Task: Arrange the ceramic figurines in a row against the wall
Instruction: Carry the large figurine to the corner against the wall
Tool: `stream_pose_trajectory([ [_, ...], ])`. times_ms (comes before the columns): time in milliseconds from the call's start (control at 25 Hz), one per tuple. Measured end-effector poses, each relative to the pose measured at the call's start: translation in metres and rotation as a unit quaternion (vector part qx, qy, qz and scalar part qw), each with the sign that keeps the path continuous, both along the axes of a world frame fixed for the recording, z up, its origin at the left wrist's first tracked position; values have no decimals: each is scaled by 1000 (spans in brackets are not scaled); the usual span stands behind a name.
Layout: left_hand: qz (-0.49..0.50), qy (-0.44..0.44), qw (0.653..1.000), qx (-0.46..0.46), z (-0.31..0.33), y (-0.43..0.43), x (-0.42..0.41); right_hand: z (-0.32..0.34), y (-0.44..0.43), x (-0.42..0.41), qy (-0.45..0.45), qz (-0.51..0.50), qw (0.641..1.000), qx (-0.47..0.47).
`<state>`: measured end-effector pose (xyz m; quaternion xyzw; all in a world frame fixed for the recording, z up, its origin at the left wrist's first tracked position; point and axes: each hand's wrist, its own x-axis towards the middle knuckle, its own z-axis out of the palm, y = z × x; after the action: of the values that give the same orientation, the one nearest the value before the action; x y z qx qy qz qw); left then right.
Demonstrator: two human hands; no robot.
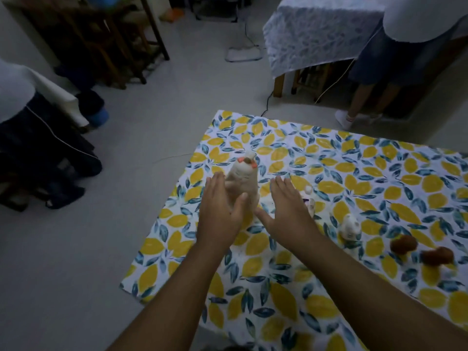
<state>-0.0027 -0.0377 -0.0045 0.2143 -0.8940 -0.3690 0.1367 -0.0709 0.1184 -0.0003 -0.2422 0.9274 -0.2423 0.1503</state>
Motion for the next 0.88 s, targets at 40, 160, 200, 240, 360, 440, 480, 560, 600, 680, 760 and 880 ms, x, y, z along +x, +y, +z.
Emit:
stream_pose_trajectory([
  [40,-24,-7,1000,19,-2,-13,-8,1,-13,-4,-52,-27,997,-39],
  [160,-105,-18,989,102,-11,-39,-27,-5,-41,-14,-163,-92,969,-159],
  [200,-125,-19,983,135,-15,-44,-29,-8,-46,-15,-177,-104,961,-183],
  [240,-138,-17,977,159,-18,-48,-30,-12,-50,-15,-183,-119,955,-202],
  [360,-141,8,970,196,-25,-52,-28,-16,-58,-14,-159,-174,945,-226],
  [440,-130,28,969,208,-20,-52,-27,-12,-57,-12,-147,-178,942,-245],
  [480,-123,37,969,211,-15,-51,-28,-7,-55,-11,-142,-179,938,-263],
  [560,-116,69,966,220,2,-45,-32,10,-43,-8,-111,-192,926,-306],
  [600,-116,91,963,226,14,-38,-35,20,-34,-7,-83,-201,921,-324],
  [680,-131,134,951,245,39,-16,-44,40,-10,-7,-44,-217,905,-363],
  [760,-171,152,936,267,60,22,-59,56,26,-6,-46,-228,878,-417],
  [880,-233,140,918,290,75,89,-85,69,95,-8,-26,-253,866,-432],
])
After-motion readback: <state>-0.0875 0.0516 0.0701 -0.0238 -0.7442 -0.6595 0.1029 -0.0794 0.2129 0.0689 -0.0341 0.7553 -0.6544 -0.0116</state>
